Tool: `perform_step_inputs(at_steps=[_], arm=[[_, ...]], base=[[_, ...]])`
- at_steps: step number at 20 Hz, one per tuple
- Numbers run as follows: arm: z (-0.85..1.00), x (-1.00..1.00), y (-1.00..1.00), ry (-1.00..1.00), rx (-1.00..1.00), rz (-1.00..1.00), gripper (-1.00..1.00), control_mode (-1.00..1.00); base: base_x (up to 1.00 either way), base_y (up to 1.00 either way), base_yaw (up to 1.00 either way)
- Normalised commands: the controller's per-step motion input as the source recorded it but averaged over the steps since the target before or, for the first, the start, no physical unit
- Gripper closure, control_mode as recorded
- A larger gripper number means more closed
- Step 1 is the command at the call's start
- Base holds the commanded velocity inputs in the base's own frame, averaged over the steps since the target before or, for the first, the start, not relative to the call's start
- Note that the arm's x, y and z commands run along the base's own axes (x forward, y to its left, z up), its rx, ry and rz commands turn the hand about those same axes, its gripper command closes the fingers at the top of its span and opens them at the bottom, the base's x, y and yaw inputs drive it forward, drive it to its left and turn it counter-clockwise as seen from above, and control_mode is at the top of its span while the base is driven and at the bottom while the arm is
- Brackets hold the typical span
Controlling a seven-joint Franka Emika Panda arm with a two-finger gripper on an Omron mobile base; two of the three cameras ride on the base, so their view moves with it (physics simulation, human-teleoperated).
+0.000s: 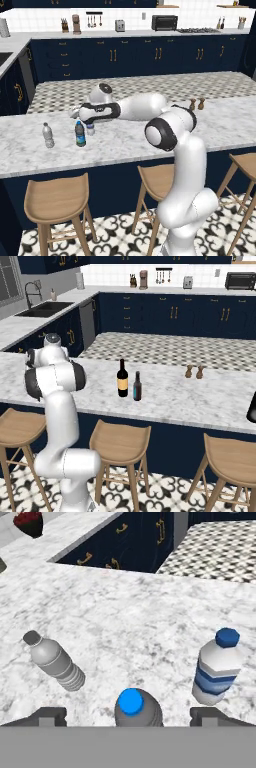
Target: Move the plastic bottles in the middle to the plastics group, and the glass bottles in the middle to the glass group.
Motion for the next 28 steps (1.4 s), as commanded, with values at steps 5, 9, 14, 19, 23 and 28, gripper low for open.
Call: perform_step_inputs(at_steps=[5,9,14,19,23,28], arm=[[0.25,-0.57,-0.77,0.00,0.00,-0.09,-1.00,-1.00],[0.26,-0.48,-0.85,0.00,0.00,-0.06,-1.00,-1.00],[0.30,-0.45,-0.84,-0.02,-0.01,-0.03,-1.00,-1.00],[0.31,-0.52,-0.85,-0.01,0.00,-0.10,-1.00,-1.00],[0.30,-0.45,-0.81,-0.13,0.00,-0.17,-1.00,-1.00],[0.28,-0.34,-0.82,-0.10,0.00,-0.15,-1.00,-1.00]], base=[[0.00,0.00,0.00],[0.00,0.00,0.00],[0.00,0.00,0.00],[0.00,0.00,0.00],[0.00,0.00,0.00],[0.00,0.00,0.00]])
